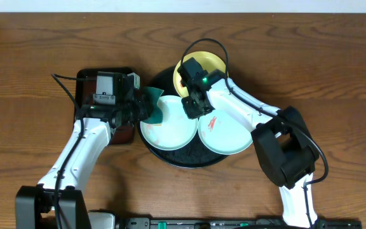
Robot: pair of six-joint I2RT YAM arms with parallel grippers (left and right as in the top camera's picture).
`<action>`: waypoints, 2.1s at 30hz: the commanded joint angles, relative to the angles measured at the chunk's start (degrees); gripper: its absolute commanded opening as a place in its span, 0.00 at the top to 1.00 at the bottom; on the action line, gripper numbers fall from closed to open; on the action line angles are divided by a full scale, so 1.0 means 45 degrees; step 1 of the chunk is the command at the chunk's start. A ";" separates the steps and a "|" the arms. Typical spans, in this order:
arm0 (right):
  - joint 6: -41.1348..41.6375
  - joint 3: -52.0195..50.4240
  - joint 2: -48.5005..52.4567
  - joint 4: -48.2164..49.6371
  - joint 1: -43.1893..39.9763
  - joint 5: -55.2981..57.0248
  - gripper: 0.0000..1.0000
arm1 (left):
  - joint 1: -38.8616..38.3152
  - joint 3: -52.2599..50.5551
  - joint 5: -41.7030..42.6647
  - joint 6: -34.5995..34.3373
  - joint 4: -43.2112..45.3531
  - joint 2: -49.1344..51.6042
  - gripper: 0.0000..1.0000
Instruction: Clean dirty plates on tray and stack at the side
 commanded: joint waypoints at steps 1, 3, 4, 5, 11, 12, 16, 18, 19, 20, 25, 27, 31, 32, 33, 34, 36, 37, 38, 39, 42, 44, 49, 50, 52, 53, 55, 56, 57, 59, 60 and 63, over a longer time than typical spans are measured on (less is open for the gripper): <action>0.0248 -0.0393 -0.0335 0.0306 0.0039 -0.0131 0.86 | -0.0029 0.0228 0.0112 -0.0291 0.0058 0.0121 0.93; 0.0335 -0.0437 -0.0335 0.0359 0.0029 -0.0131 0.89 | -0.0029 0.0228 0.0112 -0.0452 0.0058 0.0121 0.92; 0.0335 -0.0471 -0.0325 0.0413 0.0029 -0.0136 0.91 | -0.0029 0.0219 0.0112 -0.0500 0.0058 0.0121 0.92; 0.0345 -0.0510 -0.0325 0.0466 0.0039 -0.0131 0.96 | -0.0044 0.0160 0.0107 -0.0607 0.0063 0.0121 0.92; 0.0583 -0.0510 -0.0316 0.0695 0.0112 -0.0121 0.99 | -0.0651 -0.0253 0.0112 -0.1161 0.0670 0.0578 0.92; 0.0665 -0.0510 -0.0316 0.0724 0.0112 -0.0121 0.99 | -0.0860 -0.0277 0.0117 -0.1166 0.0913 0.0811 0.93; 0.0714 -0.0510 -0.0316 0.0646 0.0097 -0.0126 0.99 | -0.1404 -0.0277 0.0107 -0.1161 0.1501 0.1729 0.93; 0.0709 -0.0510 -0.0316 0.0549 0.0097 -0.0126 0.99 | -0.1423 -0.0277 -0.0214 -0.1161 0.1559 0.2152 0.93; 0.0709 -0.0510 -0.0316 0.0525 0.0102 -0.0117 0.99 | -0.1399 -0.0277 -0.0500 -0.1161 0.1549 0.2317 0.93; 0.0709 -0.0505 -0.0316 0.0486 0.0102 -0.0121 0.99 | -0.1341 -0.0277 -0.0816 -0.1156 0.1520 0.2477 0.93; 0.0704 -0.0510 -0.0316 0.0437 0.0019 -0.0117 0.99 | -0.1093 -0.0277 -0.1744 -0.1020 0.1506 0.2895 0.93; 0.0704 -0.0510 -0.0316 0.0442 0.0015 -0.0117 0.99 | -0.1083 -0.0277 -0.2545 -0.0690 0.1501 0.2958 0.92; 0.0704 -0.0510 -0.0316 0.0427 -0.0024 -0.0117 0.99 | -0.1083 -0.0277 -0.4172 0.0180 0.1501 0.2987 0.93; 0.0699 -0.0510 -0.0316 0.0423 -0.0034 -0.0112 0.99 | -0.1083 -0.0277 -0.4614 0.0359 0.1506 0.2987 0.92; 0.0704 -0.0510 -0.0316 0.0413 -0.0034 -0.0117 0.99 | -0.1083 -0.0277 -0.5289 0.0481 0.1520 0.2987 0.93; 0.0685 -0.0510 -0.0316 0.0393 -0.0049 -0.0112 0.99 | -0.1083 -0.0277 -0.5916 0.0573 0.1545 0.2982 0.93; 0.0476 -0.0510 -0.0316 0.0369 -0.0058 -0.0112 0.99 | -0.1083 -0.0277 -0.6975 0.0787 0.1681 0.2982 0.92; 0.0403 -0.0505 -0.0316 0.0335 -0.0058 -0.0107 0.99 | -0.1083 -0.0277 -0.7257 0.0967 0.1812 0.2982 0.93; 0.0350 -0.0505 -0.0316 0.0301 -0.0053 -0.0112 0.99 | -0.1083 -0.0277 -0.7422 0.1156 0.1991 0.2982 0.92; 0.0321 -0.0510 -0.0316 0.0287 -0.0053 -0.0112 0.99 | -0.1083 -0.0277 -0.7495 0.1282 0.2147 0.2982 0.93; 0.0321 -0.0510 -0.0316 0.0282 -0.0044 -0.0112 0.99 | -0.1083 -0.0272 -0.7582 0.1870 0.2807 0.2958 0.92; 0.0321 -0.0505 -0.0316 0.0223 -0.0049 -0.0107 0.99 | -0.1083 -0.0272 -0.7766 0.2059 0.3196 0.2934 0.93; 0.0311 -0.0510 -0.0316 0.0092 -0.0058 -0.0053 0.99 | -0.1083 -0.0272 -0.8276 0.2069 0.4065 0.2919 0.92; 0.0316 -0.0505 -0.0316 0.0092 -0.0058 -0.0049 0.99 | -0.1083 -0.0272 -0.8272 0.2059 0.4255 0.2890 0.92; 0.0321 -0.0505 -0.0316 0.0097 -0.0053 -0.0024 0.99 | -0.1088 -0.0272 -0.8208 0.2045 0.4668 0.2725 0.93; 0.0321 -0.0510 -0.0316 0.0097 -0.0053 -0.0019 0.99 | -0.1083 -0.0272 -0.8106 0.1982 0.4847 0.2589 0.93; 0.0321 -0.0505 -0.0316 0.0097 -0.0053 -0.0019 0.99 | -0.1083 -0.0272 -0.7961 0.1501 0.5115 0.2093 0.92; 0.0321 -0.0510 -0.0316 0.0097 -0.0058 -0.0024 0.99 | -0.1078 -0.0272 -0.7810 0.1200 0.5173 0.1807 0.93; 0.0321 -0.0505 -0.0316 0.0102 -0.0058 -0.0024 0.99 | -0.1059 -0.0272 -0.7601 0.0962 0.5207 0.1496 0.93; 0.0325 -0.0505 -0.0316 0.0107 -0.0058 -0.0024 0.99 | -0.0986 -0.0267 -0.6883 0.0573 0.5217 0.0651 0.93; 0.0325 -0.0505 -0.0316 0.0107 -0.0058 -0.0029 0.99 | -0.0947 -0.0272 -0.6557 0.0505 0.5197 0.0301 0.92; 0.0325 -0.0505 -0.0316 0.0102 -0.0058 -0.0058 0.99 | -0.0777 -0.0272 -0.5761 0.0500 0.4843 -0.0792 0.93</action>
